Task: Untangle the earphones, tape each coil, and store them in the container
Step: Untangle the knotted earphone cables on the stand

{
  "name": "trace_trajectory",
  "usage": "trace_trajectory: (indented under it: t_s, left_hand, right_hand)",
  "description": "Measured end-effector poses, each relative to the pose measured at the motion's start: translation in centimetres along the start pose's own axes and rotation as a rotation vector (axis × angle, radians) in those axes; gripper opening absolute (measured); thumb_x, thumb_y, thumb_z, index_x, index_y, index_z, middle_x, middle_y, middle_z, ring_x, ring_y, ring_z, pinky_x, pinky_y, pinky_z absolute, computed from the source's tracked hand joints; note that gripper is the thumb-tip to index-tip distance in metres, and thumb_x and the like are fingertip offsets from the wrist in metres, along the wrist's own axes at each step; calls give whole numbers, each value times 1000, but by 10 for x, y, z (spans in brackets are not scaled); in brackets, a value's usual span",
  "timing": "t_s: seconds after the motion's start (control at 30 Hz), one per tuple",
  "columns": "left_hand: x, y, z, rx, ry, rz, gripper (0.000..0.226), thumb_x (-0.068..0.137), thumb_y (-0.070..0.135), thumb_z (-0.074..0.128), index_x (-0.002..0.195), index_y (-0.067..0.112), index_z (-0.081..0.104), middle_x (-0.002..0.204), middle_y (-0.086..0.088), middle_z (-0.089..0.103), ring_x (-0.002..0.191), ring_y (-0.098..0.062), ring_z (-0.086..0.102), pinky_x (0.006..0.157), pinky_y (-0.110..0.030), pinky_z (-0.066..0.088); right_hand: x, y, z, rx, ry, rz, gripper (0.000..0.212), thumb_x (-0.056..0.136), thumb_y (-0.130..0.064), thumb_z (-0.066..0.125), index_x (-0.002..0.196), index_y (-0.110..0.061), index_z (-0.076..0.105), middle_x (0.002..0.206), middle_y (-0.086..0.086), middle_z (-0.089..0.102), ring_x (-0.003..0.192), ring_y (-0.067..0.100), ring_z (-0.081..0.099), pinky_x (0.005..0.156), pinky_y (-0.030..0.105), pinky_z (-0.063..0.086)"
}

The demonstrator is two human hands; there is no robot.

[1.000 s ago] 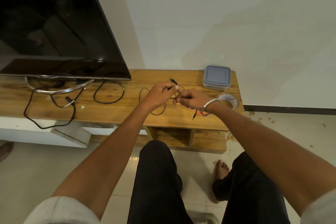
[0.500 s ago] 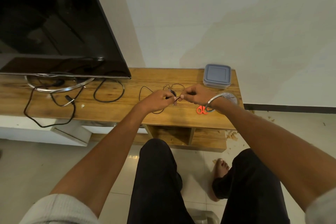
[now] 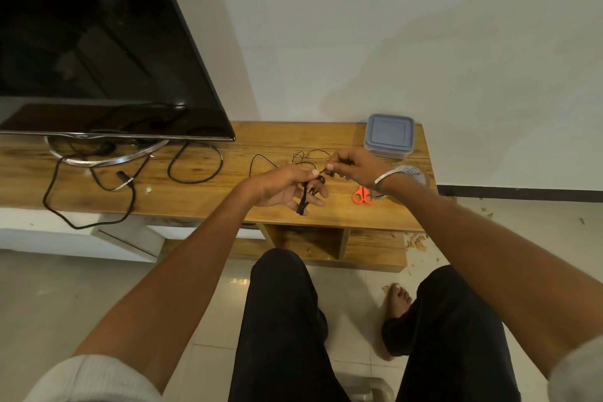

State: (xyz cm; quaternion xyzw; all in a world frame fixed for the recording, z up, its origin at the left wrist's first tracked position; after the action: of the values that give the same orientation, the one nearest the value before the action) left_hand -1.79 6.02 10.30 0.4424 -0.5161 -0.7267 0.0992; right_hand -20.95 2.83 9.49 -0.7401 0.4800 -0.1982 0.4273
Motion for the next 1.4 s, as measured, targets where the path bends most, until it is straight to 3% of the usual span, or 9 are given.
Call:
trace_trajectory:
  t_s: [0.1,0.37,0.47,0.63,0.8,0.97,1.17,1.27,1.4]
  left_hand:
    - [-3,4,3,-205,-63,58,33,98,34,43,72,13,47,106,-15,62,123,-44,54,100,-69,38]
    - [-4,7,2,-422,-88,131,34,98,33,42,72,12,45,111,-19,59,127,-49,47,100,-72,33]
    - [-5,7,2,-454,-74,149,35,99,32,40,71,12,46,111,-19,60,127,-50,47,101,-73,32]
    - [-5,8,1,-484,-67,179,35,100,33,37,72,13,45,111,-18,59,127,-52,46,100,-73,32]
    - [-6,7,0,-507,-47,195,35,101,33,36,74,13,45,115,-18,59,126,-55,44,100,-74,31]
    - [-6,8,0,-494,-25,204,36,102,33,36,73,13,45,117,-17,59,124,-54,48,100,-73,32]
    - [-10,7,-3,-454,12,205,35,101,33,38,73,14,47,119,-18,60,123,-53,49,100,-73,33]
    - [-11,5,-4,-452,11,200,34,101,33,38,75,13,46,116,-16,62,122,-53,50,100,-73,33]
    - [-10,5,-2,-442,9,201,34,101,32,38,73,13,46,113,-15,64,118,-51,55,100,-71,35]
  right_hand:
    - [0,-4,5,52,-13,-1,16,94,-24,55,94,-12,66,92,19,66,78,19,56,74,38,52]
    - [-2,-11,11,31,-28,-17,17,95,-9,49,97,-2,65,92,14,66,81,15,59,78,34,53]
    - [-4,-13,12,25,9,-55,18,93,-8,52,82,-15,64,77,-6,58,70,3,52,66,21,44]
    - [-4,-11,15,12,22,-44,31,92,-14,56,74,-39,57,86,-6,56,81,10,54,75,28,44]
    - [-6,-8,21,231,-18,60,24,91,-7,55,96,-26,69,94,1,70,87,15,64,78,25,51]
    - [-4,-7,24,363,-50,113,20,90,-4,51,93,-13,69,101,13,70,93,20,64,81,29,53]
    - [-7,-16,28,877,-168,211,19,93,0,46,89,-6,64,98,7,67,97,21,66,87,30,55]
    - [-8,-12,29,794,-186,196,21,91,1,52,85,-13,66,98,6,65,100,22,65,94,35,52]
    - [-6,-9,31,465,-94,184,11,83,-19,64,77,-28,67,93,4,66,101,31,64,98,46,49]
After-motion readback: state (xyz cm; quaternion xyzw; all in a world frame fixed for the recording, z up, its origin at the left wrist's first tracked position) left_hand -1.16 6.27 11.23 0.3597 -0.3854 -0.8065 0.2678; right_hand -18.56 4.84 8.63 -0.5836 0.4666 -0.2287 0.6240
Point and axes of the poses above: each hand's wrist, its own x-axis towards the middle knuckle, its own z-axis out of the palm, y = z × x, the point moved 2 cm from there along x, towards the middle knuckle
